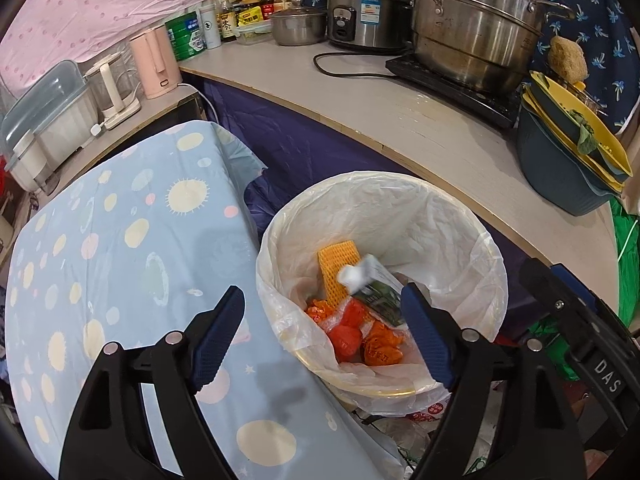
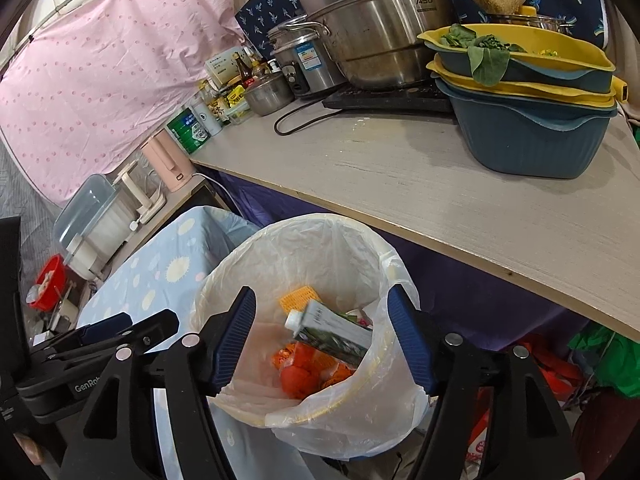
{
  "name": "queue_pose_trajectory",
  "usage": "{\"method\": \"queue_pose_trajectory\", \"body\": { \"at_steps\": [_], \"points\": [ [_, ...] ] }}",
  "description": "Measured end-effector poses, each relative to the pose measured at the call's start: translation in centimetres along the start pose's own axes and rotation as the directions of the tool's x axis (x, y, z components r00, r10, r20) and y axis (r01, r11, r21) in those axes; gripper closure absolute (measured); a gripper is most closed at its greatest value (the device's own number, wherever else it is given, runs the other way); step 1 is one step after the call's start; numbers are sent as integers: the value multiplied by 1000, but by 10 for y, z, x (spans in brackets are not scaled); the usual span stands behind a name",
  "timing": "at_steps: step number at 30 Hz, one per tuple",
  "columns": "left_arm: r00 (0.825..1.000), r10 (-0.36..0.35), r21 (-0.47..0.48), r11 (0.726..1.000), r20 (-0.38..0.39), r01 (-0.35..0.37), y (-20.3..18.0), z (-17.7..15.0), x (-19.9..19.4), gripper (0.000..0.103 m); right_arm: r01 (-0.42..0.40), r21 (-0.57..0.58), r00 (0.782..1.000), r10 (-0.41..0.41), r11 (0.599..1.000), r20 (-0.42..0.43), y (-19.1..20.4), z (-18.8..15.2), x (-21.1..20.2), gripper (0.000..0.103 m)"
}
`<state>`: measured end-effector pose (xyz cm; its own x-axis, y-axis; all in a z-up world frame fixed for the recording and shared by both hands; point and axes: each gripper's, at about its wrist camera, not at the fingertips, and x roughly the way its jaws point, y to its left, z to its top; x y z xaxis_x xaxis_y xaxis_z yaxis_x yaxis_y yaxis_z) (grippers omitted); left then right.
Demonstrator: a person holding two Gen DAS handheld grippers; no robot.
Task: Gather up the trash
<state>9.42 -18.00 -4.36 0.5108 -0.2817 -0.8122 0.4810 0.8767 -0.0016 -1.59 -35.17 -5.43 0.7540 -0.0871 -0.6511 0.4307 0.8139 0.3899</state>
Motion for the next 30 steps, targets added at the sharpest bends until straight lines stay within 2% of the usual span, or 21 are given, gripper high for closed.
{"method": "queue_pose_trajectory", "body": {
  "at_steps": [10,12,14,15,25,30],
  "points": [
    [1000,12,-26,1000,18,-12,13,-2,-12,25,-8,-25,1000,8,1000,11,15,0,-10,29],
    [1000,19,-33,999,24,-18,17,-3,-15,23,1,-41,1000,0,999,14,20,-1,-11,26],
    [999,31,-44,999,38,-30,21,-4,-18,15,12,-56,1000,-11,998,18,25,-3,-13,20],
    [998,38,-47,998,44,-36,22,-5,-20,15,18,-62,1000,-17,998,18,27,-4,-15,19],
    [997,56,-68,996,46,-53,41,-16,-37,11,70,-151,998,-69,986,12,50,-10,-29,18],
    [998,62,-73,995,18,-61,51,-25,-47,10,91,-195,996,-93,977,-1,64,-15,-39,16]
  ]
}}
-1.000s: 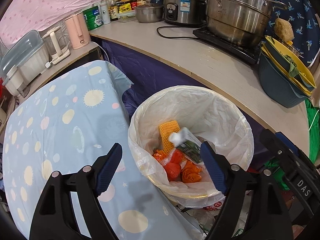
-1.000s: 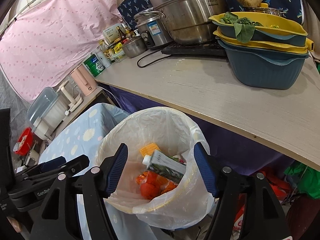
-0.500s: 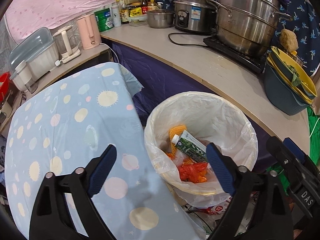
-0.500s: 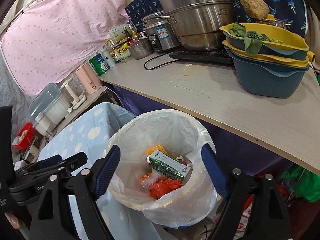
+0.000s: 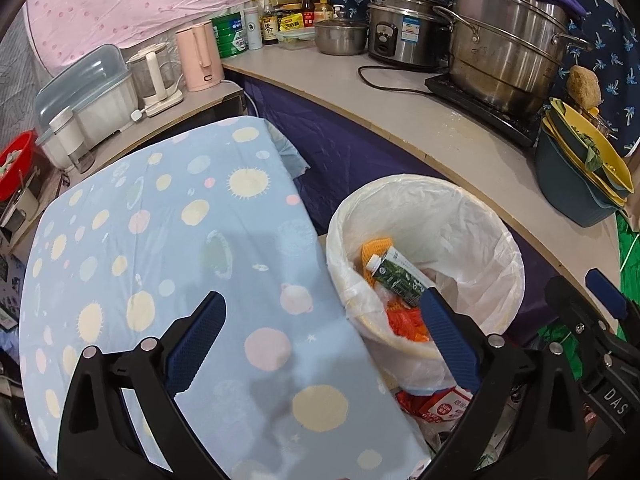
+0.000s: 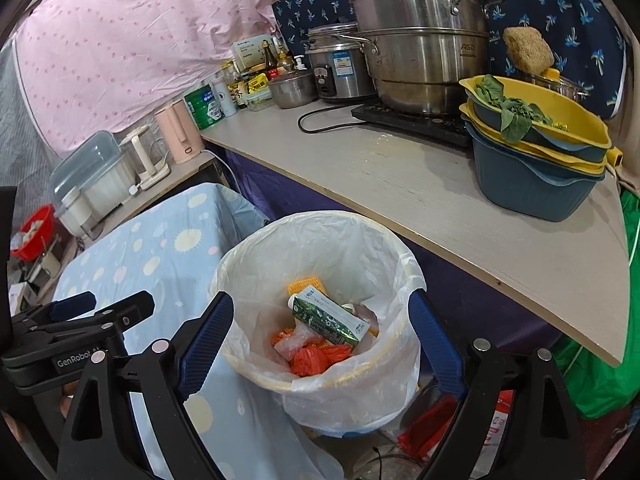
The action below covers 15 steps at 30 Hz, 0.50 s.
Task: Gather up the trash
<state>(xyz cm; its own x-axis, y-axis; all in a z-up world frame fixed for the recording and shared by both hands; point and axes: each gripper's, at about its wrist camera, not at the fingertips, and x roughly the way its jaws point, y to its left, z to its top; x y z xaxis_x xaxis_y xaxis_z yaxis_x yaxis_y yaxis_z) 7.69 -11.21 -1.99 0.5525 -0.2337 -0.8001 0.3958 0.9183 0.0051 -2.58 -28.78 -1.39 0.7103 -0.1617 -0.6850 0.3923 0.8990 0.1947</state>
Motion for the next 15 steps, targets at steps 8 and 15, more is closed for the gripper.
{"method": "queue_pose_trajectory", "body": {
  "at_steps": [8,15],
  "points": [
    [1000,30,13,999,-10,-30,17,-15,-16,9,11,-27,1000,-11,1000,-25,17,-3,-15,6],
    [999,40,6,999,-23,-40,27,-24,-19,9,35,-49,998,-37,998,-42,23,-7,-18,6]
  ]
}}
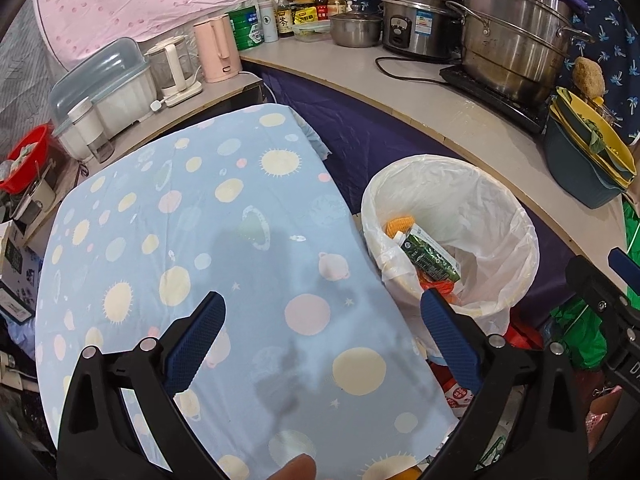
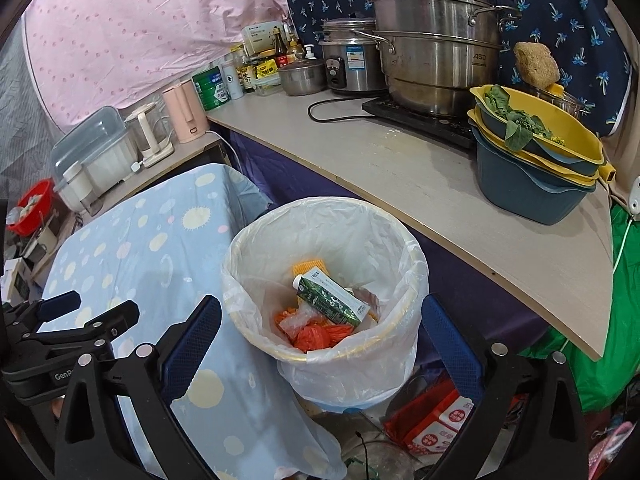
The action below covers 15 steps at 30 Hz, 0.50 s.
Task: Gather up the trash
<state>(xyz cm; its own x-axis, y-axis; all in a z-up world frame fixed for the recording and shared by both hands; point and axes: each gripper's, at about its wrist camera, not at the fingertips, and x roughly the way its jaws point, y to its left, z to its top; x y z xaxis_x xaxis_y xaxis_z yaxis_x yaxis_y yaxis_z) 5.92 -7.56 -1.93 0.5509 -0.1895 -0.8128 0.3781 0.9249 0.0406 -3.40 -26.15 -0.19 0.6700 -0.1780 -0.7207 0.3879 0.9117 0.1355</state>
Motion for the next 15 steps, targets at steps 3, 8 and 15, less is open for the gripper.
{"method": "queue_pose_trajectory", "body": {
  "at_steps": [3,8,15],
  "points": [
    [1000,-1,0,1000,-8,1,1,-3,1,9,2,3,1000,-2,1000,-6,-3,-3,1,7],
    [1000,5,11,1000,-15,-5,-2,-9,1,9,38,1,999,-38,999,-5,-7,-9,0,7],
    [1000,4,25,1000,-29,-3,-8,-18,1,9,47,11,999,-47,999,-18,-12,-17,-6,7]
  ]
}}
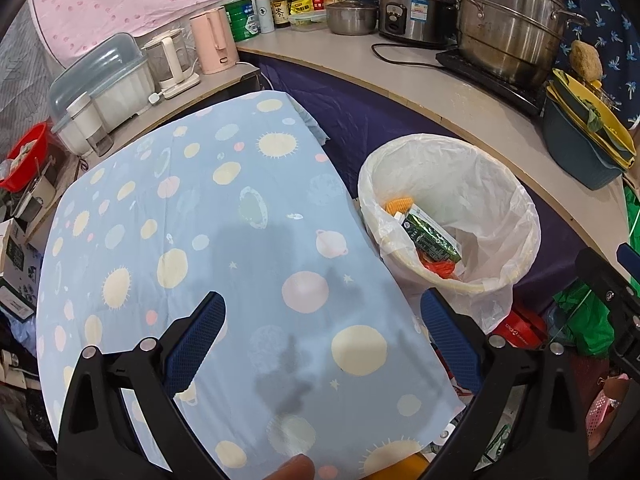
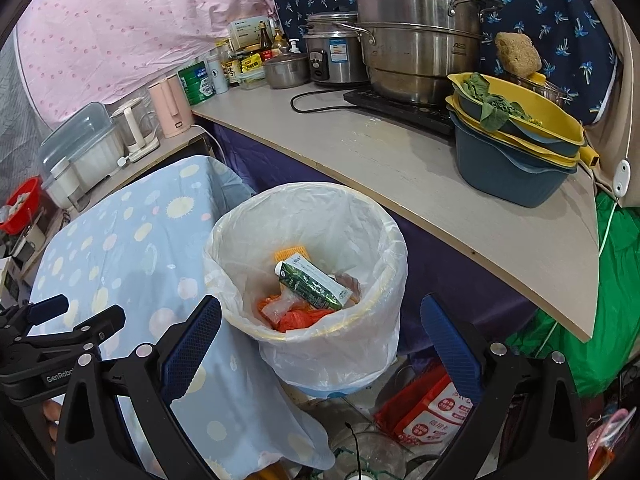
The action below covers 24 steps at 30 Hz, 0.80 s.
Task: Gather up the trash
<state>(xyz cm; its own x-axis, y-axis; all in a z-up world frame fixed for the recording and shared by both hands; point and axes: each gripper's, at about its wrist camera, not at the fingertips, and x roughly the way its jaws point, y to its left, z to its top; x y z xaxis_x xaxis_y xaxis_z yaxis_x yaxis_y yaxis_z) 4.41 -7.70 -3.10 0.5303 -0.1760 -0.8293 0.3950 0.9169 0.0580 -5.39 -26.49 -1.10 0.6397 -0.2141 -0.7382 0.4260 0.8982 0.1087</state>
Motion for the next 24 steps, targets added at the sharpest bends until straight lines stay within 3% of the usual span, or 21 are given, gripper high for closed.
{"method": "queue_pose_trajectory", "body": {
  "at_steps": [24],
  "points": [
    [1000,19,51,999,-15,-18,-21,-15,0,9,39,-29,999,-39,999,-19,3,-12,-1,7]
  ]
}}
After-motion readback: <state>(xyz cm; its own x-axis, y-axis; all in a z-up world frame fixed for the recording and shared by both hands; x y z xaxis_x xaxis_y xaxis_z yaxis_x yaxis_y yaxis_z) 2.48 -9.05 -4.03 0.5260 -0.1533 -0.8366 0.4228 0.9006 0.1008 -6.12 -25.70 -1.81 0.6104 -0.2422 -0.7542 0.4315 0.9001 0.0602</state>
